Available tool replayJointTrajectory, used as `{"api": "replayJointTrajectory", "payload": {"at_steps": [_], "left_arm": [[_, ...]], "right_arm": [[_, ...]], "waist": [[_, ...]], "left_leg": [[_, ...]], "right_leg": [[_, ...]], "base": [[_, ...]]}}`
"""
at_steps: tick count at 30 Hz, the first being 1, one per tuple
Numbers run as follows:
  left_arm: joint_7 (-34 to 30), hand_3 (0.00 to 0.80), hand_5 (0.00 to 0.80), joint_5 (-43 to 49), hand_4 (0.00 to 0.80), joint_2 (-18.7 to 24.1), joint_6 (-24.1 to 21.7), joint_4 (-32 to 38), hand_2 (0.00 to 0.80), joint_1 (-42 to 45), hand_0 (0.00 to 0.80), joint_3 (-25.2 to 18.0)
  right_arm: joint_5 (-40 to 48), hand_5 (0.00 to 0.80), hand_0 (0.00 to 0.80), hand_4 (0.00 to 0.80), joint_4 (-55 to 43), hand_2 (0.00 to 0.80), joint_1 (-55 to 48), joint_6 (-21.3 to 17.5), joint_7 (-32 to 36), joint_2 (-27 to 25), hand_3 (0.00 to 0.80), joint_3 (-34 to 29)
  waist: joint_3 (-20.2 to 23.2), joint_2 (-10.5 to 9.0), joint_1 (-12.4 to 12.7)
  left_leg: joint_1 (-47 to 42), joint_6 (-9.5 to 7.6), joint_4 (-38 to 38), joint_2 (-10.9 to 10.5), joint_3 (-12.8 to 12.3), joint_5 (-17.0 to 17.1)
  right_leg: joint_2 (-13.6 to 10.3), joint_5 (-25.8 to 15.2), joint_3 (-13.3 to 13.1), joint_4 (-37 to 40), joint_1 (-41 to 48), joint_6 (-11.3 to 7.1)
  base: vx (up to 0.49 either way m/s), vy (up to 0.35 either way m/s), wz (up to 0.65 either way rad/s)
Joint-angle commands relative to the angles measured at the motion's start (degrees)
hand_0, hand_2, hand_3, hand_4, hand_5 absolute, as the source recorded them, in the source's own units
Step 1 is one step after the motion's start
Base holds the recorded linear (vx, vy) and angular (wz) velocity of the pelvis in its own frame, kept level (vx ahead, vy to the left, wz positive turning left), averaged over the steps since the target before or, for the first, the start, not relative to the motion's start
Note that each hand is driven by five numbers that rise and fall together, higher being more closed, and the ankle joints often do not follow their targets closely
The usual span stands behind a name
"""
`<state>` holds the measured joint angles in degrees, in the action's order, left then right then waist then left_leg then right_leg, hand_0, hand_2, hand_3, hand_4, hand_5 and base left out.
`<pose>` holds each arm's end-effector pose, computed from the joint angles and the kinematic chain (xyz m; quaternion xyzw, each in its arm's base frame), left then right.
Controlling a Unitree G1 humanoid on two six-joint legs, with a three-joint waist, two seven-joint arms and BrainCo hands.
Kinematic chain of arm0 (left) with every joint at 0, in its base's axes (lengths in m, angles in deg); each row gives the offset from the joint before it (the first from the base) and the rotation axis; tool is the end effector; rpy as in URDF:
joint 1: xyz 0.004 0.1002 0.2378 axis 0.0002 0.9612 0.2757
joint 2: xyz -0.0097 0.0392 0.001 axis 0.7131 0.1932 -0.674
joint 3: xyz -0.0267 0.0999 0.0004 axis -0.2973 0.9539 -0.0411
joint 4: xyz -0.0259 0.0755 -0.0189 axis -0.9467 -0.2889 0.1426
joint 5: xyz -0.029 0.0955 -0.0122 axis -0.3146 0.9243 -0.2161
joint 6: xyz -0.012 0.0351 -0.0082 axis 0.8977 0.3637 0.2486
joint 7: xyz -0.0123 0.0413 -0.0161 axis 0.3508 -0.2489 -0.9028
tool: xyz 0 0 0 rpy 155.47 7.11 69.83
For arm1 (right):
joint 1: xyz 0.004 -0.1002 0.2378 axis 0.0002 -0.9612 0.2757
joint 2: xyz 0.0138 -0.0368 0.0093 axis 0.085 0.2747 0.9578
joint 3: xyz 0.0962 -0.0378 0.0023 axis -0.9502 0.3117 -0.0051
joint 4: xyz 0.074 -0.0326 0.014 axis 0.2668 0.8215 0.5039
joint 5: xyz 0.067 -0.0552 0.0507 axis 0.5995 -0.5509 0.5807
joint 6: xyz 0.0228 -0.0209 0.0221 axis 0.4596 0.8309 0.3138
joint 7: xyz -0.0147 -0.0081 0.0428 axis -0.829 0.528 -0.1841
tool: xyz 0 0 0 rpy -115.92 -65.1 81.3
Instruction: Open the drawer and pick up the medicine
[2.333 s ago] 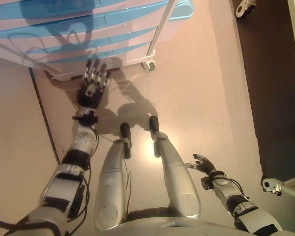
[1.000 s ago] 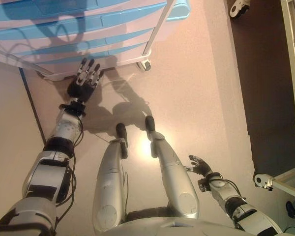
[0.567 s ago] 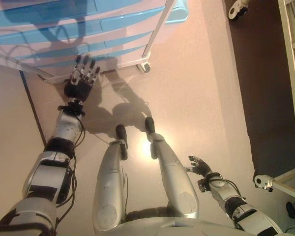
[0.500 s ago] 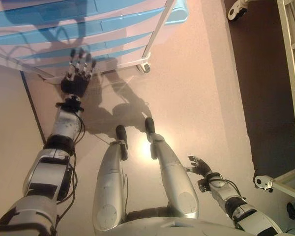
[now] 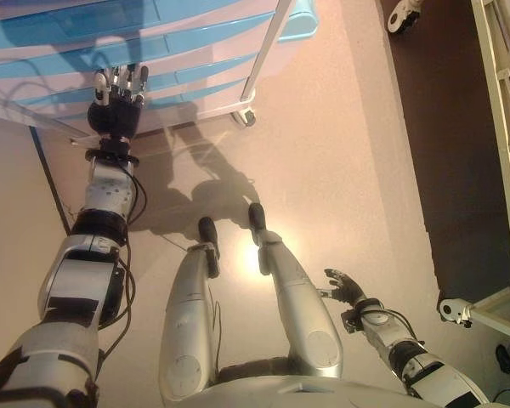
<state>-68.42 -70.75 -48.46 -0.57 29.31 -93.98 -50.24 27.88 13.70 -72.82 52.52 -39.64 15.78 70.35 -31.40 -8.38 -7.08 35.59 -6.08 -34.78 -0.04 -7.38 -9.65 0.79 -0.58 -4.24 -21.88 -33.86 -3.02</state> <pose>0.3369 0.2630 0.1592 -0.4654 -0.2523 -0.1267 0.8388 0.1729 -0.2091 -0.0764 -0.1523 0.3534 0.0756 0.9199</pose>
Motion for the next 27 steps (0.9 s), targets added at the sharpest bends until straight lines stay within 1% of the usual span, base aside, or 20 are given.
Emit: {"api": "replayJointTrajectory", "payload": {"at_steps": [1, 6, 7, 8, 9, 10, 15, 20, 24, 27], "left_arm": [[-4.1, 0.0, 0.0, -4.1, 0.0, 5.7, -1.8, 1.7, 0.0, -10.3, 0.0, 0.8], [-11.3, 0.0, 0.0, -5.5, 0.0, 4.8, -2.3, 6.6, 0.0, -11.9, 0.0, 1.7], [-12.1, 0.063, 0.063, -5.6, 0.063, 4.7, -2.5, 7.6, 0.063, -12.0, 0.063, 1.7], [-13.0, 0.449, 0.449, -5.8, 0.449, 4.4, -2.7, 8.9, 0.449, -12.1, 0.449, 1.8], [-13.4, 0.571, 0.571, -5.8, 0.571, 4.1, -2.9, 9.8, 0.571, -12.0, 0.571, 1.7], [-14.2, 0.8, 0.8, -5.8, 0.8, 3.8, -3.4, 11.3, 0.8, -12.0, 0.8, 1.7], [-15.8, 0.8, 0.8, -6.3, 0.8, 2.7, -4.2, 15.9, 0.8, -10.7, 0.8, 1.0], [-16.7, 0.8, 0.8, -6.1, 0.8, 0.9, -5.3, 21.2, 0.8, -6.4, 0.8, -0.4], [-16.5, 0.8, 0.8, -4.7, 0.8, -0.5, -6.3, 25.0, 0.8, -1.9, 0.8, -2.1], [-16.5, 0.8, 0.8, -3.8, 0.8, -2.6, -5.1, 28.2, 0.8, 4.7, 0.8, -4.8]], "right_arm": [[-0.2, 0.0, 0.0, 0.0, -0.1, 0.0, -3.3, -0.7, 0.4, -0.8, 0.0, 4.3], [-0.8, 0.0, 0.0, 0.0, 0.5, 0.0, -3.1, -0.8, 0.7, -1.0, 0.0, 4.8], [-0.9, 0.0, 0.0, 0.0, 0.6, 0.0, -3.0, -0.8, 0.7, -1.0, 0.0, 4.9], [-1.1, 0.0, 0.0, 0.0, 0.8, 0.0, -3.0, -1.0, 0.8, -1.0, 0.0, 5.0], [-1.1, 0.0, 0.0, 0.0, 0.8, 0.0, -2.9, -1.0, 0.8, -1.0, 0.0, 5.0], [-1.2, 0.0, 0.0, 0.0, 0.7, 0.0, -2.8, -0.9, 0.7, -1.1, 0.0, 5.1], [-2.9, 0.0, 0.0, 0.0, 0.7, 0.0, -2.6, -0.9, 0.6, -1.3, 0.0, 5.2], [-4.8, 0.0, 0.0, 0.0, -0.3, 0.0, -2.2, 0.0, -0.1, -1.3, 0.0, 5.0], [-6.2, 0.0, 0.0, 0.0, -0.7, 0.0, -1.4, 0.7, -0.7, -1.2, 0.0, 4.5], [-7.3, 0.0, 0.0, 0.0, -0.6, 0.0, -0.8, 1.9, -1.5, -1.2, 0.0, 3.6]], "waist": [[1.6, -2.37, 0.9], [1.6, -1.97, 1.0], [1.6, -1.88, 1.0], [1.6, -1.78, 1.1], [1.6, -1.7, 1.2], [1.6, -1.57, 1.3], [1.6, -0.95, 1.9], [1.6, 0.01, 3.7], [1.6, 0.87, 5.9], [1.7, 1.91, 8.4]], "left_leg": [[-2.8, 0.97, 6.5, -2.8, 0.9, -0.9], [-3.1, 1.11, 7.8, -3.0, 1.2, -0.4], [-3.2, 1.13, 8.1, -3.1, 1.3, -0.3], [-3.4, 1.15, 8.4, -3.1, 1.3, -0.2], [-3.5, 1.17, 8.6, -3.2, 1.4, -0.1], [-4.0, 1.21, 9.1, -3.2, 1.5, 0.1], [-5.9, 1.42, 10.8, -3.6, 2.1, 0.8], [-8.6, 2.2, 13.8, -3.9, 3.2, 2.6], [-10.6, 3.13, 16.7, -3.9, 4.6, 4.6], [-12.7, 4.31, 18.6, -3.9, 6.6, 5.7]], "right_leg": [[3.2, -0.7, 3.0, 1.1, 1.5, 2.29], [3.3, -0.5, 2.7, 1.4, 1.5, 2.53], [3.4, -0.4, 2.7, 1.4, 1.6, 2.57], [3.4, -0.3, 2.6, 1.4, 1.6, 2.6], [3.4, -0.2, 2.6, 1.5, 1.7, 2.63], [3.5, -0.1, 2.6, 1.5, 2.0, 2.69], [3.6, 0.6, 2.5, 2.0, 3.8, 2.9], [3.1, 2.0, 3.6, 2.3, 6.7, 3.13], [2.4, 3.2, 5.1, 2.3, 8.9, 3.38], [1.4, 5.3, 7.4, 1.7, 11.5, 3.72]], "base": [[0.0, 0.0, 0.0], [0.0, 0.0, 0.0], [0.0, 0.0, 0.0], [0.0, 0.0, 0.0], [-0.02, 0.01, 0.03], [-0.017, 0.013, 0.03], [0.0, 0.0, 0.0], [-0.028, 0.005, 0.04], [-0.065, -0.032, 0.15], [-0.027, -0.053, 0.26]]}}
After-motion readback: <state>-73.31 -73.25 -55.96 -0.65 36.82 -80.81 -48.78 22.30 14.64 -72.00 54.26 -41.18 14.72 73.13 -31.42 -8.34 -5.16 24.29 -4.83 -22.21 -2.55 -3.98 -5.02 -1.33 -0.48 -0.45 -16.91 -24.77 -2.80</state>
